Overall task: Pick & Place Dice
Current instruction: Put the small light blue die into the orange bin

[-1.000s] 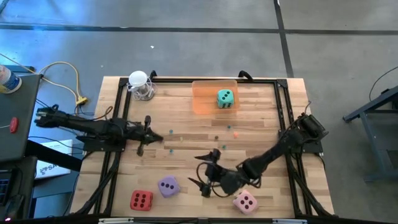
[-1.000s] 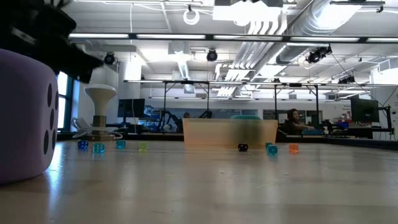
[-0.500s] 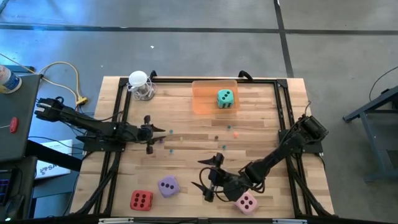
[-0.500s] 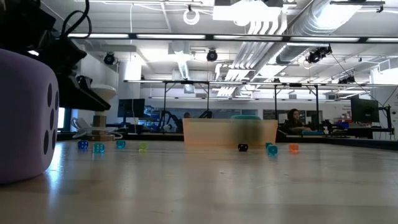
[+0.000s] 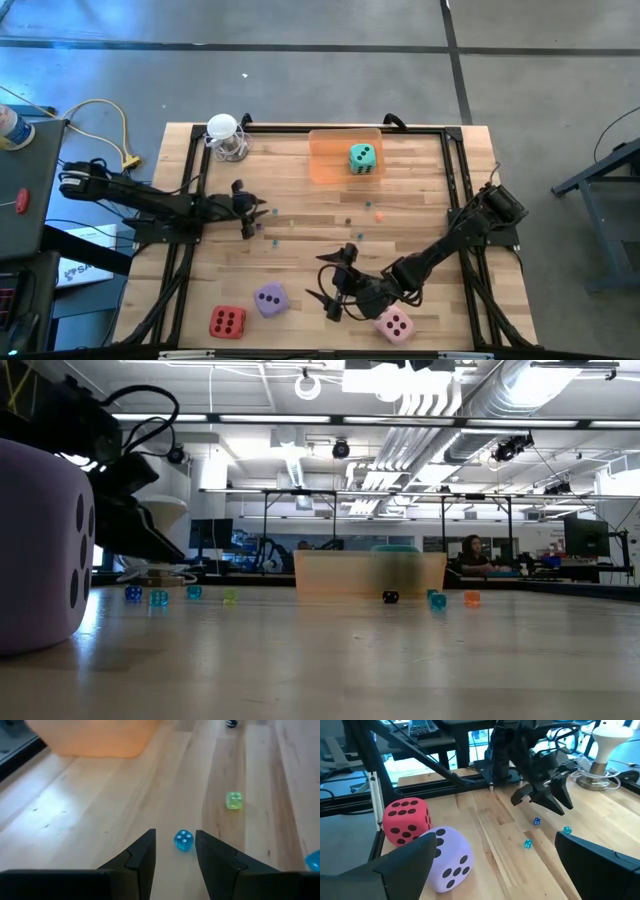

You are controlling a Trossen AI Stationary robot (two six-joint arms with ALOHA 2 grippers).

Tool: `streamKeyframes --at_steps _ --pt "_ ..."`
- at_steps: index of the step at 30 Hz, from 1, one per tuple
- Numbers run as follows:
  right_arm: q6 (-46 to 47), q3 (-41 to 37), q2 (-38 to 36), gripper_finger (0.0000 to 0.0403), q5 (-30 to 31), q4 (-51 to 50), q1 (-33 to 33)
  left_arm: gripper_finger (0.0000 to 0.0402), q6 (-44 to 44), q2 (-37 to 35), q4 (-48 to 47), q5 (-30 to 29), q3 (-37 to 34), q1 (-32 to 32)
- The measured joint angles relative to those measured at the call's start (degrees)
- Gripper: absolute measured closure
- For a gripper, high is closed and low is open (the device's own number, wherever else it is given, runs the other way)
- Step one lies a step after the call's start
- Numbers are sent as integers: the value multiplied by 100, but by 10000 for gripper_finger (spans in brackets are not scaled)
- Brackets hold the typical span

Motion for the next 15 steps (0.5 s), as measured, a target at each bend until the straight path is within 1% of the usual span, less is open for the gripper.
streamKeyframes --at_steps 3,8,15 --pt "80 0 0 3 -62 2 4 270 173 300 228 211 0 45" --pt "173 0 -2 3 -57 -41 4 270 415 853 764 224 -2 54" --pt "221 0 -2 3 -51 -49 4 270 350 1477 1306 247 -4 10"
